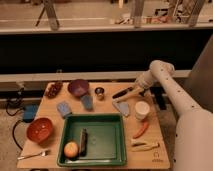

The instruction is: Place brush in table surface

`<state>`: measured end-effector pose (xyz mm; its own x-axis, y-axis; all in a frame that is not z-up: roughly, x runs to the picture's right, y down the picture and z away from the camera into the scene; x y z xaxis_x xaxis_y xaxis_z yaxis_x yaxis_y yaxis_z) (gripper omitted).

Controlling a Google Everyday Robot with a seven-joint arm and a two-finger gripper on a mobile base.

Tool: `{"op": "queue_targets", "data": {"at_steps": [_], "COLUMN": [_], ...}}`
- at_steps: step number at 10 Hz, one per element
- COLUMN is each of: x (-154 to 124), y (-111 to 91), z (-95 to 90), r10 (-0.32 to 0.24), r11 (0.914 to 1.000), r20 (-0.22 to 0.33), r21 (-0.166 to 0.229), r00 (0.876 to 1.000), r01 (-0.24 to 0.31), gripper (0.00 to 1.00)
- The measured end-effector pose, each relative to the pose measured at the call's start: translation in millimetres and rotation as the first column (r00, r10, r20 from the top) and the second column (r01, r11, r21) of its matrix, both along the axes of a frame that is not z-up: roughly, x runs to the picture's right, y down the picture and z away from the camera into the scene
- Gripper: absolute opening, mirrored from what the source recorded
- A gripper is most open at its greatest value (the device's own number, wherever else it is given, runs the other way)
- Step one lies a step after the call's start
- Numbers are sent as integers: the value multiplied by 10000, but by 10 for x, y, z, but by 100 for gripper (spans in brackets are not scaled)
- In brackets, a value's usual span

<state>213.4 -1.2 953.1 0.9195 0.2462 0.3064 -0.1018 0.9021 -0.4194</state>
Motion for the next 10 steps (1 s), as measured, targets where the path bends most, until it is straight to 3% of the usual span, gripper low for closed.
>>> {"op": "queue_targets", "data": {"at_steps": [2, 4, 10], "x": [15, 27, 74], "y": [33, 61, 134], "z": [63, 105, 227], "r10": [18, -37, -58], "r11": [10000, 9999, 9995], "r20": [-110, -205, -541], "r21": [-94, -148, -309], "r00": [9999, 9998, 9985], "r01": [-19, 34, 42], "gripper": [2, 10, 72]}}
